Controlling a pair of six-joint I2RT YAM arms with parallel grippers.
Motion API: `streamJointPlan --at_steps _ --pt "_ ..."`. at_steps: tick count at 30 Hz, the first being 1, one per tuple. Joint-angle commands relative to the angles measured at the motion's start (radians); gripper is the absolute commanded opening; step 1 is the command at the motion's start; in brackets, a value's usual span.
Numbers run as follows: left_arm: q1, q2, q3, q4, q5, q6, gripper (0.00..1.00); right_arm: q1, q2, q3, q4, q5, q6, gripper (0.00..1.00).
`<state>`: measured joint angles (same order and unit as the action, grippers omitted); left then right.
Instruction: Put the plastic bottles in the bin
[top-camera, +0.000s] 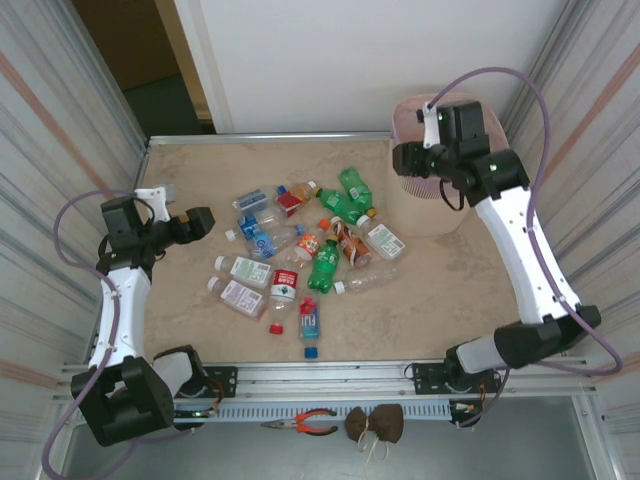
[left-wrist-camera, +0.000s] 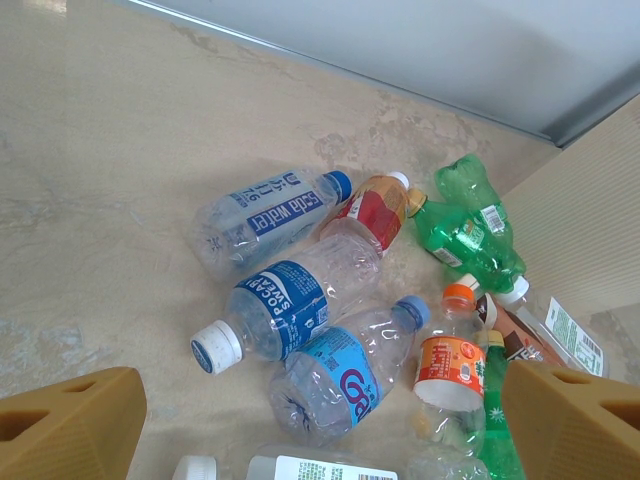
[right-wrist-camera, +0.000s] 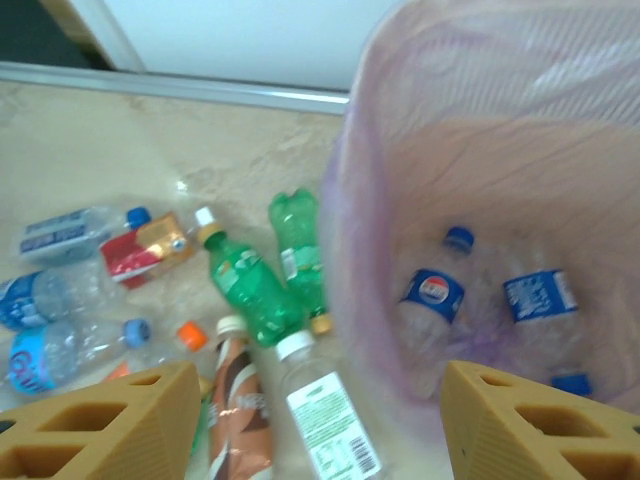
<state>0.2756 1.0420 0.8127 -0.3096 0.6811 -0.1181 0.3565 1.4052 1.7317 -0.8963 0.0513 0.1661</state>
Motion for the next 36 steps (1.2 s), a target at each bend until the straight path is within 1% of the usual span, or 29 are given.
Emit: streamJointPlan --at_steps 1,6,9,12,14,17,21,27,30,32,36 --pt "0.008 -0.029 0.014 0.001 0.013 -0.002 0.92 0.084 -0.091 -0.094 0.032 0.084 0.144 0.61" --pt "0.009 -0.061 0.005 0.007 -0.006 0.005 0.92 0.217 -0.179 -0.241 0.030 0.085 0.350 0.61" --pt "0.008 -0.078 -0.002 0.011 -0.018 0.005 0.92 0.307 -0.195 -0.323 0.022 0.062 0.467 0.62" --pt "0.009 -0.078 -0.004 0.019 -0.007 -0.001 0.92 0.416 -0.189 -0.400 0.027 0.065 0.566 0.62" --pt "0.009 -0.073 -0.004 0.021 0.000 -0.005 0.92 0.483 -0.162 -0.421 0.012 0.064 0.621 0.62" --pt "0.008 -0.069 -0.006 0.023 0.006 -0.009 0.92 0.572 -0.081 -0.416 -0.037 0.043 0.682 0.63" --pt "0.008 -0.073 -0.010 0.023 -0.007 -0.007 0.92 0.706 0.039 -0.389 -0.085 0.094 0.732 0.65" --pt "0.008 -0.082 -0.015 0.038 0.003 -0.014 0.92 0.800 0.243 -0.316 -0.116 0.089 0.760 0.71" --pt "0.009 -0.086 -0.017 0.038 0.006 -0.016 0.92 0.822 0.319 -0.294 -0.098 0.060 0.773 0.74" --pt "0.009 -0.092 -0.016 0.041 0.009 -0.018 0.92 0.828 0.356 -0.287 -0.093 0.045 0.773 0.80" --pt "0.008 -0.108 -0.025 0.054 0.015 -0.023 0.92 0.832 0.424 -0.286 -0.073 0.019 0.774 0.81"
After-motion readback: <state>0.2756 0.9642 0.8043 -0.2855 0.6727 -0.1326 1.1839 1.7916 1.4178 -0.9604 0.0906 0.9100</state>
